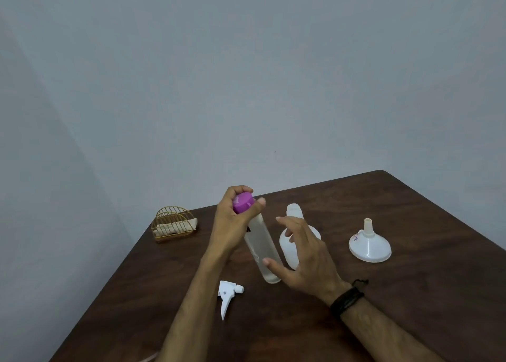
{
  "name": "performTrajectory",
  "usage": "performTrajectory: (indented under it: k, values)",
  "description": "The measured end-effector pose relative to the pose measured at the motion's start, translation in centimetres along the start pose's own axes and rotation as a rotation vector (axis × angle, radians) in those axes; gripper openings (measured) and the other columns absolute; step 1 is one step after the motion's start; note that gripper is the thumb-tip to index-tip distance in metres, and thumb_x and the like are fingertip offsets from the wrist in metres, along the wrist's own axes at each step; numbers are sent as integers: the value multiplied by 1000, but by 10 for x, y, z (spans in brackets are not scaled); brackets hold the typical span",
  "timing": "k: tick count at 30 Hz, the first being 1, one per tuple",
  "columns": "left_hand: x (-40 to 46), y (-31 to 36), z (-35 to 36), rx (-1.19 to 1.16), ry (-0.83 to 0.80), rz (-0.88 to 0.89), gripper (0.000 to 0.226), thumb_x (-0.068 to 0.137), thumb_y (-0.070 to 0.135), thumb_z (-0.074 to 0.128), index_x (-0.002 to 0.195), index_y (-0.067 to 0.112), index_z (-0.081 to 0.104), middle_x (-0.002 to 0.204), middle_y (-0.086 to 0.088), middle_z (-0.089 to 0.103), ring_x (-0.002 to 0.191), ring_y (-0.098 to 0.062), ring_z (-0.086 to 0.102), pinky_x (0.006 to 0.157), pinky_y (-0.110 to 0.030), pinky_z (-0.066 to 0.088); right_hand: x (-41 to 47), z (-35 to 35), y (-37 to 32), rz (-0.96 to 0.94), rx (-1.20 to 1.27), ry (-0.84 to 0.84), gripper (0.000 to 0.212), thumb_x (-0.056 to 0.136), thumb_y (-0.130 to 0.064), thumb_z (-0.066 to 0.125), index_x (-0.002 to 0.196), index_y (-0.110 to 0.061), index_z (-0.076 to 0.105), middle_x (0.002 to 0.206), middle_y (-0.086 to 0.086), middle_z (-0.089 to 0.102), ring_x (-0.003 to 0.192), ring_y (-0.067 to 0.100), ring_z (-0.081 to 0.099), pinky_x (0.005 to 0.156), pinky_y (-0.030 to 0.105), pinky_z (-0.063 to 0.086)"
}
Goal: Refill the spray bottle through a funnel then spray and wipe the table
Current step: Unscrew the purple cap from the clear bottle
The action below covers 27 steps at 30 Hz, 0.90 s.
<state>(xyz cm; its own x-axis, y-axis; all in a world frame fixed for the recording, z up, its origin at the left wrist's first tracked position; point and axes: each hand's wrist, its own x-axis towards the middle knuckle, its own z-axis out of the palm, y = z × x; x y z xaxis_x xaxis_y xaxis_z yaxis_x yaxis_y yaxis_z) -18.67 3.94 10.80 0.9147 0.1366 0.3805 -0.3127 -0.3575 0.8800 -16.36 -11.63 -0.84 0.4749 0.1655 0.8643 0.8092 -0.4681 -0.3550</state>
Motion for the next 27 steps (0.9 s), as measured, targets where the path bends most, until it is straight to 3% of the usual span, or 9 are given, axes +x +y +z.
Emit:
performTrajectory:
  k: [3, 6, 11, 14, 17, 19, 22, 24, 27]
  values:
    - [-12, 6, 3, -17, -135, 44, 40, 83, 23, 76, 118, 21, 56, 116, 0, 58, 98, -14, 61, 62, -16, 52, -1, -1, -3, 77, 54, -144, 88, 85, -70, 61, 150, -20, 31, 139, -3, 55, 110, -2, 53, 86, 13, 53]
    - [-15, 9, 1, -25, -269, 65, 42, 82, 21, 78, 118, 22, 57, 119, -5, 60, 104, -18, 63, 70, -19, 53, -2, -1, -8, 195, 165, -321, 99, 81, -72, 63, 155, -37, 9, 146, -12, 47, 124, -1, 52, 99, 16, 50]
    - [-13, 14, -13, 32, -455, 87, 46, 88, 21, 71, 131, 23, 54, 130, 0, 59, 118, -14, 59, 84, -23, 53, -2, 6, -12, 269, 224, -376, 90, 86, -64, 63, 154, -41, 9, 149, -22, 42, 130, -1, 49, 108, 26, 48]
    - [-14, 10, -15, 34, -388, 130, 43, 92, 14, 68, 132, 22, 57, 128, 0, 61, 120, -13, 58, 89, -23, 53, -2, 10, -15, 291, 271, -381, 84, 88, -57, 65, 153, -42, 14, 148, -26, 39, 133, -4, 46, 111, 28, 46]
    - [-16, 7, -9, 35, -254, 139, 42, 88, 17, 72, 127, 24, 56, 125, 2, 60, 116, -15, 59, 82, -22, 55, -1, 11, -17, 309, 292, -359, 80, 88, -52, 68, 151, -41, 20, 149, -24, 42, 134, -3, 45, 110, 27, 46]
    - [-19, 6, -4, 83, -109, 150, 46, 82, 25, 78, 121, 24, 53, 119, 5, 58, 108, -15, 61, 71, -20, 57, -1, 12, -17, 310, 257, -344, 80, 88, -53, 69, 150, -42, 21, 148, -27, 40, 134, -6, 43, 110, 22, 44]
    - [-24, 6, 0, 166, 127, 153, 65, 64, 47, 86, 113, 25, 50, 105, 5, 58, 92, -15, 64, 63, -23, 59, -1, 13, -17, 316, 201, -359, 82, 87, -57, 68, 152, -35, 24, 151, -18, 44, 134, 0, 46, 109, 27, 47]
    - [-24, 7, -4, 219, 100, 99, 80, 54, 60, 84, 116, 27, 46, 107, 5, 56, 93, -15, 64, 65, -26, 61, -1, 13, -18, 317, 178, -378, 82, 88, -57, 68, 153, -34, 24, 152, -13, 46, 135, 2, 46, 110, 28, 47]
    - [-20, 8, -16, 296, -162, 93, 85, 64, 59, 79, 132, 28, 39, 131, 7, 48, 116, -13, 58, 94, -32, 57, 1, 12, -15, 343, 222, -370, 81, 88, -60, 67, 153, -37, 24, 151, -15, 46, 135, -1, 45, 110, 30, 46]
